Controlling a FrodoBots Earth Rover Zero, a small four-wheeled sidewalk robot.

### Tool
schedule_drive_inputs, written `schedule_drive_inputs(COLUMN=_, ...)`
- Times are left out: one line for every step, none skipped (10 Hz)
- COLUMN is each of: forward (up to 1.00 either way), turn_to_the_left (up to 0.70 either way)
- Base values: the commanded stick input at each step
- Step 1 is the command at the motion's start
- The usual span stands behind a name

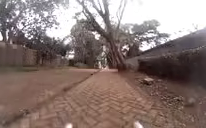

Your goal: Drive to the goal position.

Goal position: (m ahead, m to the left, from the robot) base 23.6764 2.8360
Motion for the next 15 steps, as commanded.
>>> schedule_drive_inputs(forward=0.7, turn_to_the_left=0.0)
schedule_drive_inputs(forward=0.7, turn_to_the_left=0.0)
schedule_drive_inputs(forward=0.7, turn_to_the_left=0.0)
schedule_drive_inputs(forward=0.7, turn_to_the_left=0.0)
schedule_drive_inputs(forward=0.7, turn_to_the_left=0.0)
schedule_drive_inputs(forward=0.7, turn_to_the_left=0.0)
schedule_drive_inputs(forward=0.7, turn_to_the_left=0.0)
schedule_drive_inputs(forward=0.7, turn_to_the_left=0.0)
schedule_drive_inputs(forward=0.7, turn_to_the_left=0.0)
schedule_drive_inputs(forward=0.7, turn_to_the_left=0.0)
schedule_drive_inputs(forward=0.7, turn_to_the_left=0.0)
schedule_drive_inputs(forward=0.7, turn_to_the_left=0.0)
schedule_drive_inputs(forward=0.7, turn_to_the_left=0.0)
schedule_drive_inputs(forward=0.7, turn_to_the_left=0.0)
schedule_drive_inputs(forward=0.7, turn_to_the_left=0.0)
